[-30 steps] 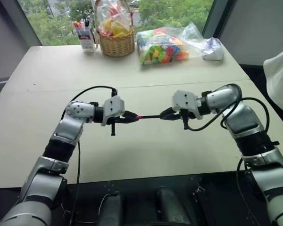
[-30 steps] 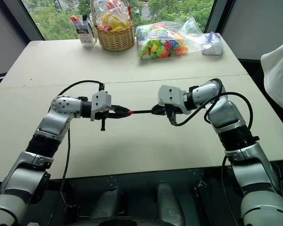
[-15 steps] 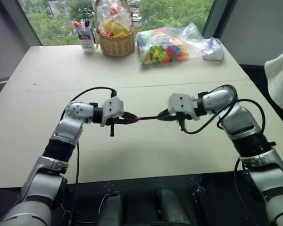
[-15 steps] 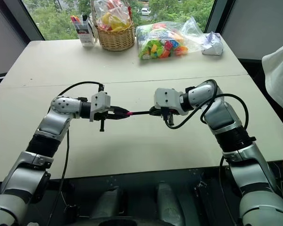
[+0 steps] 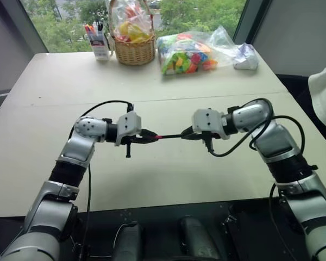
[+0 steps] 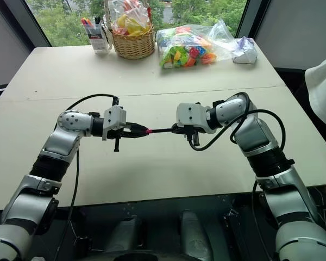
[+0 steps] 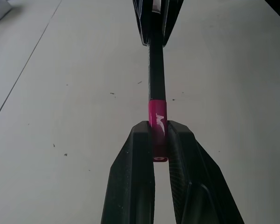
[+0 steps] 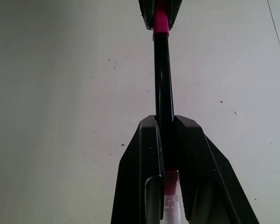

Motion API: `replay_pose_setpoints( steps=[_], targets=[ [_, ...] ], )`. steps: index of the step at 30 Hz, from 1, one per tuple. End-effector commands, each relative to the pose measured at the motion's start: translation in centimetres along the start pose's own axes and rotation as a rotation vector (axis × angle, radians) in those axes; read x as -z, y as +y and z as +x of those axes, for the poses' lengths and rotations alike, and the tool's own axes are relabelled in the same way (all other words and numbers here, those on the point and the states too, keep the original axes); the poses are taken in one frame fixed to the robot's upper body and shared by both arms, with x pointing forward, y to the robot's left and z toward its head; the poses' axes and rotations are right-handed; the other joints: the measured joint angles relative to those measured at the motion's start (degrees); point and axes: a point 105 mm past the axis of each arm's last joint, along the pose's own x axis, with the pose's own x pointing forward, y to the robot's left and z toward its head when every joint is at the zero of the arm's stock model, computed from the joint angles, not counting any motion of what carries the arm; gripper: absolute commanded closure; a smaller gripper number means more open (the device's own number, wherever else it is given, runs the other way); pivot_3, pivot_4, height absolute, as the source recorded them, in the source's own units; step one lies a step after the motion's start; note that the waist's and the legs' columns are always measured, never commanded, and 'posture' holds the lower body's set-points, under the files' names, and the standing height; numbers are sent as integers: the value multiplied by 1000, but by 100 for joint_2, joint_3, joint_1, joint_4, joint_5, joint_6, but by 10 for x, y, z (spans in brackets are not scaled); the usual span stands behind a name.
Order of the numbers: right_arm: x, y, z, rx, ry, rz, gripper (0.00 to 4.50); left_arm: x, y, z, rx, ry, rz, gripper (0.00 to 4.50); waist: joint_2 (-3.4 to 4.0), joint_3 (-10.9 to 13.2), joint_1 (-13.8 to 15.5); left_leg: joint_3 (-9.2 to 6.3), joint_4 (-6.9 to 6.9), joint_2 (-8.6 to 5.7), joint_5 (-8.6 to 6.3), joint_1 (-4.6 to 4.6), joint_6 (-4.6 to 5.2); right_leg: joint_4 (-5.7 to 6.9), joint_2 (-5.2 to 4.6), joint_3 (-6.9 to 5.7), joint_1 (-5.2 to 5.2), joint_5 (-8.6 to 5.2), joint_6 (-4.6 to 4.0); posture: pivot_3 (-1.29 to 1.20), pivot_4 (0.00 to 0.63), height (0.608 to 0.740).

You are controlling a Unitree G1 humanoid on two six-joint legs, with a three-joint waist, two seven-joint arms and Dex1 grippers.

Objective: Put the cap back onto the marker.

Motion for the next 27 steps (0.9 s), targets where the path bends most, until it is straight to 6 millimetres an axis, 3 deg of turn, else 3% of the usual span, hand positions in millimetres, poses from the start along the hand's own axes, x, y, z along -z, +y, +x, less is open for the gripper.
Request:
replay_pose_setpoints(
  steps=[1,15,27],
  targets=[
    [-41,25,22,-129,-142,-124,4465,-32,4,11,1,-112,112,4500,0,0,0,0,0,0,0,0,0,0,0,0,0,0,0,0,150,740],
    [-47,31,25,-158,-160,-119,4465,-34,-2,17,17,-103,212,4500,0,0,0,0,0,0,0,0,0,0,0,0,0,0,0,0,150,740],
    [-13,15,4,-69,-74,-49,4465,-13,-3,-6,-72,-35,88,4500,0,0,-4,0,0,0,0,1,0,0,0,0,0,0,0,0,150,740]
  ],
)
